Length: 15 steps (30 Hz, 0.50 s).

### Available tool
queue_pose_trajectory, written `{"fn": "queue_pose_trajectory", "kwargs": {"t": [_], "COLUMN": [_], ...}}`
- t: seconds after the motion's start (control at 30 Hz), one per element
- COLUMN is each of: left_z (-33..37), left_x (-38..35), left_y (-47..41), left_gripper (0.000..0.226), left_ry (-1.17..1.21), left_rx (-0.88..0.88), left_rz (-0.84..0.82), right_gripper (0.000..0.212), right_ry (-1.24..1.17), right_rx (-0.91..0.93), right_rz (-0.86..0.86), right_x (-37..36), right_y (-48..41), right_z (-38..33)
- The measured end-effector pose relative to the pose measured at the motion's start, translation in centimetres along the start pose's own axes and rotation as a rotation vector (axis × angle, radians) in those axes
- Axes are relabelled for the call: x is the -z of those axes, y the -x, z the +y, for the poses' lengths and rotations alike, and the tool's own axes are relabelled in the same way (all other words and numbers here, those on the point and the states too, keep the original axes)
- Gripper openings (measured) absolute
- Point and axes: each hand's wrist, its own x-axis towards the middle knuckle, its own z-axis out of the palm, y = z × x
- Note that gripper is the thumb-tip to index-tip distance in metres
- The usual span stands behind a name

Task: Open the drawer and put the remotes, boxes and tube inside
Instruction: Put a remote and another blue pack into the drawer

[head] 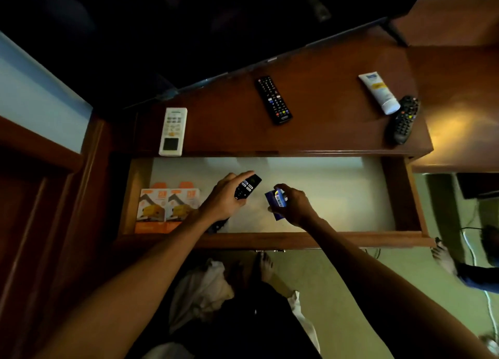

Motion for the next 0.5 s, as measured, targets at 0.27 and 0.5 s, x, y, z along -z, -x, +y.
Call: {"fn": "queue_pose_trajectory", "kwargs": {"t": [0.27,0.5], "left_z": [-1.5,-2.8], "left_x": [-3.1,-4.0], "left_y": [-3.5,-4.7], "left_gripper": [0.080,0.081], "left_ry": [0.057,0.020], "left_rx": [0.137,0.242], "left_rz": [0.037,0.007], "right_gripper": [0.057,0.060], "right_ry": [0.044,0.074], "right_rx": [-0.013,-0.038], "right_rz": [0.016,0.042], "right_x": [-1.4,-3.1], "right_y": [-2.6,-3.2], "right_z": [1.9,0.9]}}
